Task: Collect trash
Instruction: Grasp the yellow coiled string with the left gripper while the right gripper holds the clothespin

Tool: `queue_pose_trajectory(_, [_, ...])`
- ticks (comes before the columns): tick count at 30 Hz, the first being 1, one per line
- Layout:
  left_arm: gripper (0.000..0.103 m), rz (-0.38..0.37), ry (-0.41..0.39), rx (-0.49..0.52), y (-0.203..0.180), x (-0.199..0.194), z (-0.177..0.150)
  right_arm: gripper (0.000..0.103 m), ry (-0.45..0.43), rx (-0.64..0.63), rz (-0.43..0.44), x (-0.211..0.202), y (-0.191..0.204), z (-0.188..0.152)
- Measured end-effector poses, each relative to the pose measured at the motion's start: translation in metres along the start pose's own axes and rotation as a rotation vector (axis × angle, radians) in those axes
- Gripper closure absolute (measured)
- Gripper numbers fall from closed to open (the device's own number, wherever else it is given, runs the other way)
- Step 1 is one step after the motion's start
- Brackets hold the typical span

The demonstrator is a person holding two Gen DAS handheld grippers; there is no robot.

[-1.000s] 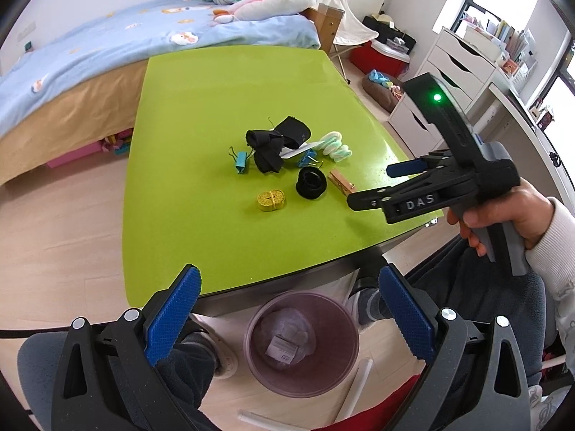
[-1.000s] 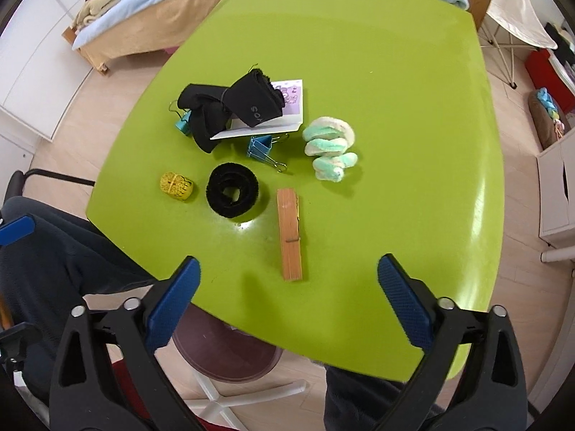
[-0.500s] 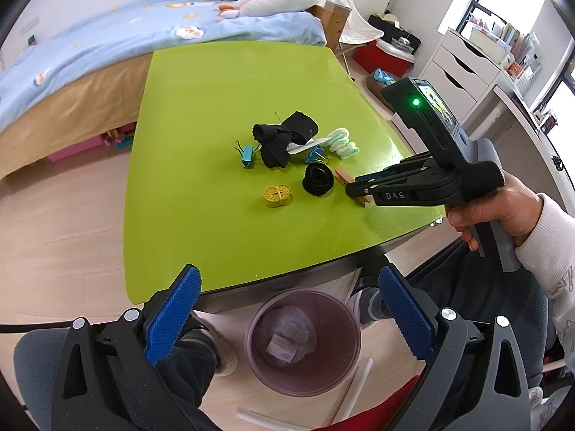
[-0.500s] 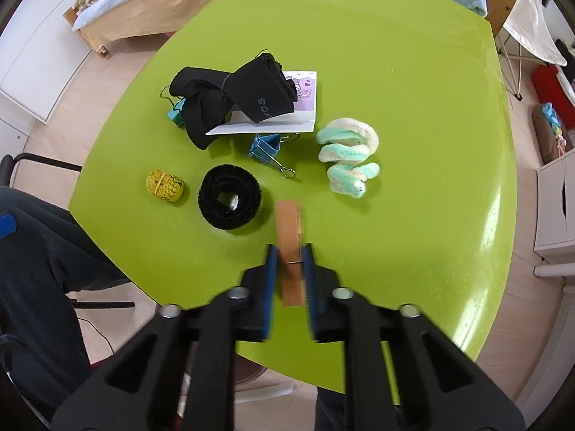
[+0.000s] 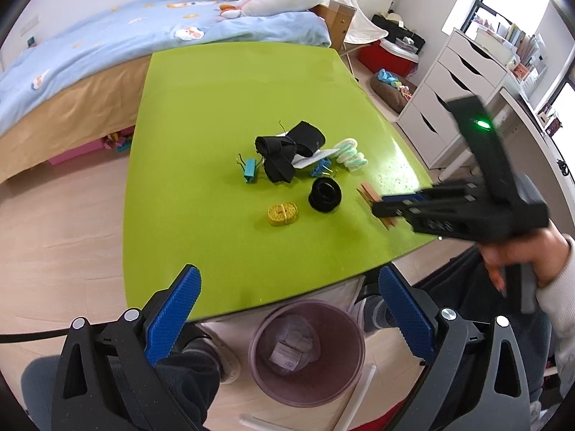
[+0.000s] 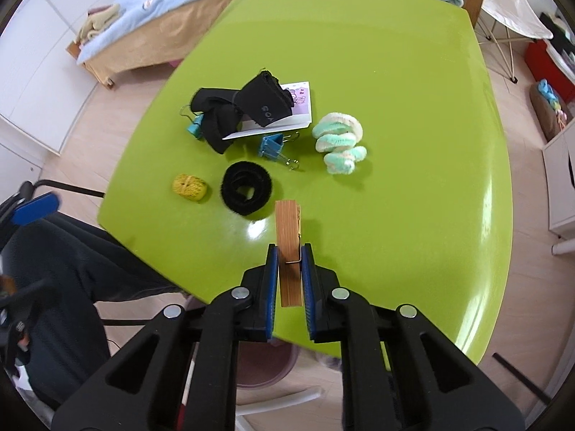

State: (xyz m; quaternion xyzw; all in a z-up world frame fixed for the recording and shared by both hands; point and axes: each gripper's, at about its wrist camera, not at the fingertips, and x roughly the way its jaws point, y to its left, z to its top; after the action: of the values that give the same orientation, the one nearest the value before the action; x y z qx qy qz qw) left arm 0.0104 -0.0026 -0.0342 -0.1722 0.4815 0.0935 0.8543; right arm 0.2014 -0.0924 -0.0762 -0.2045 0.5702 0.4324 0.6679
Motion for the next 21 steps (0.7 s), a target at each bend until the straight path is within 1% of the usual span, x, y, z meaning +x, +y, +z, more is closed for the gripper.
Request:
queue_pose_trajectory(7, [0.008,0.035,0.012,0.019,0.000,0.021,0.022,0.091,-0.035,0.030,0.018,-0.018,-0.001,-0.012])
queue_pose_trajectory(15, [0.008,0.056,0.090,0.011,0.005,0.062,0.037,0.091,-0.052,0.050,0.021,-0.020,-0.003,-0.018])
queue_pose_trajectory(21, [0.008,0.080,0.110,0.013,0.001,0.082,0.042,0.091,-0.047,0.057,0.021,-0.017,-0.005,-0.019])
